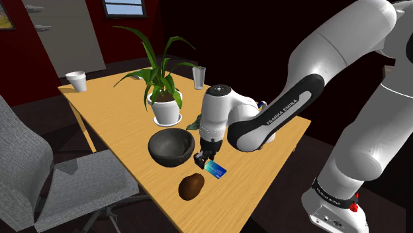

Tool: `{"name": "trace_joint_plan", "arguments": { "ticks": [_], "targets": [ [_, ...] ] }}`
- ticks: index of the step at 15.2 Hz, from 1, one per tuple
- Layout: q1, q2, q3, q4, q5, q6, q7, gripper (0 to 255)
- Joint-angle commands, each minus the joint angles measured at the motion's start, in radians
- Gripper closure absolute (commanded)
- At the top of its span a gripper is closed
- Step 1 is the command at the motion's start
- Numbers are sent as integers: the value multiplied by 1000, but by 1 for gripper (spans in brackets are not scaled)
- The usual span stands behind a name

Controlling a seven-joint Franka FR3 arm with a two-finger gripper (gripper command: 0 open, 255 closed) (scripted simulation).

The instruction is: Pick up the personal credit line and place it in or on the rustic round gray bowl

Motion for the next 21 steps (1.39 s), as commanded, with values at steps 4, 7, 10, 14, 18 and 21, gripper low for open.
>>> {"name": "trace_joint_plan", "arguments": {
  "ticks": [4,7,10,14,18,21],
  "targets": [
    [13,-59,-12,20,62,-69,-51,255],
    [21,-93,-21,35,91,-113,-75,255],
    [28,-123,-30,53,114,-157,-96,255],
    [36,-159,-43,80,137,-215,-118,255],
    [42,-191,-55,110,154,-273,-135,255],
    [45,-211,-64,134,164,-316,-146,255]
  ]
}}
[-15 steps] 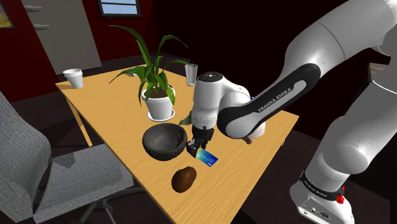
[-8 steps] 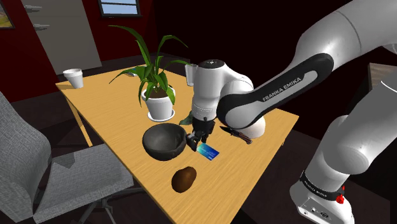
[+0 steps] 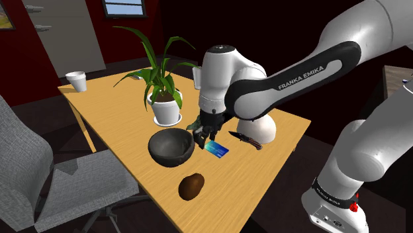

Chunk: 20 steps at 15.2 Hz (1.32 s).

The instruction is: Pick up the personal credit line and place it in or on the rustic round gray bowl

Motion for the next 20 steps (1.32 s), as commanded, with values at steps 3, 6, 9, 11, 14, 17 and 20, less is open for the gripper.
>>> {"name": "trace_joint_plan", "arguments": {
  "ticks": [3,6,9,11,14,17,20],
  "targets": [
    [4,-27,-13,34,12,-59,-15,255],
    [5,-42,-21,63,17,-101,-23,255],
    [6,-55,-28,93,21,-143,-30,255],
    [-6,-13,-19,137,0,-149,-18,255],
    [-35,120,11,265,-73,-159,25,255],
    [-46,258,33,405,-155,-185,72,255],
    [-33,399,41,560,-242,-227,117,255]
  ]
}}
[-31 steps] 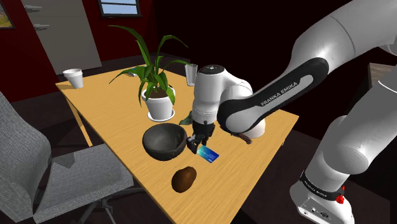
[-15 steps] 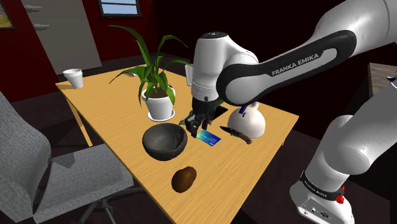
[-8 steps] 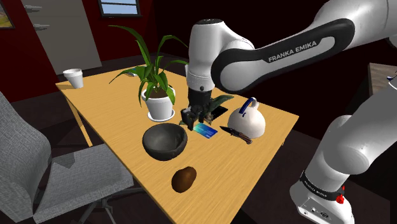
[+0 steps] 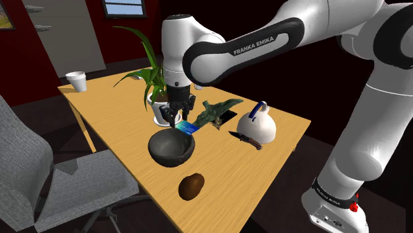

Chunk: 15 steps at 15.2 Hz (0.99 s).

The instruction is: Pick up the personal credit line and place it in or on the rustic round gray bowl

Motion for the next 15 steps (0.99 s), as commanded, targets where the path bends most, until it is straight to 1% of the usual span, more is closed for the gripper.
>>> {"name": "trace_joint_plan", "arguments": {
  "ticks": [1,4,15],
  "targets": [
    [14,107,3,116,-65,-31,30,255],
    [59,255,-7,305,-144,-98,58,255],
    [61,283,-23,194,-173,34,88,255]
  ]
}}
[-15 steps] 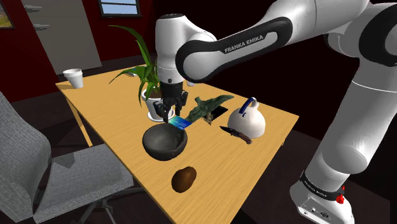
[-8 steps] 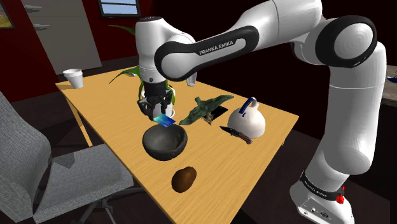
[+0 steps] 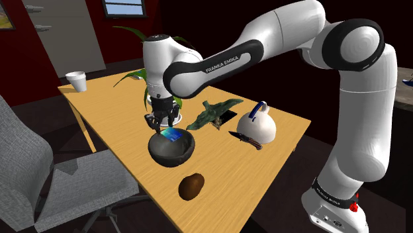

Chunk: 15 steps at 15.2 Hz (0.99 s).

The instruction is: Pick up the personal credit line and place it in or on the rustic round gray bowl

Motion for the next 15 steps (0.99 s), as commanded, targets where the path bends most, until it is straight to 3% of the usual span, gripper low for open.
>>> {"name": "trace_joint_plan", "arguments": {
  "ticks": [1,12,13,15],
  "targets": [
    [1,8,-3,-16,-8,23,7,255],
    [4,24,-9,-45,-22,64,20,255],
    [4,24,-9,-45,-22,64,20,0],
    [4,24,-9,-45,-22,64,20,0]
  ]
}}
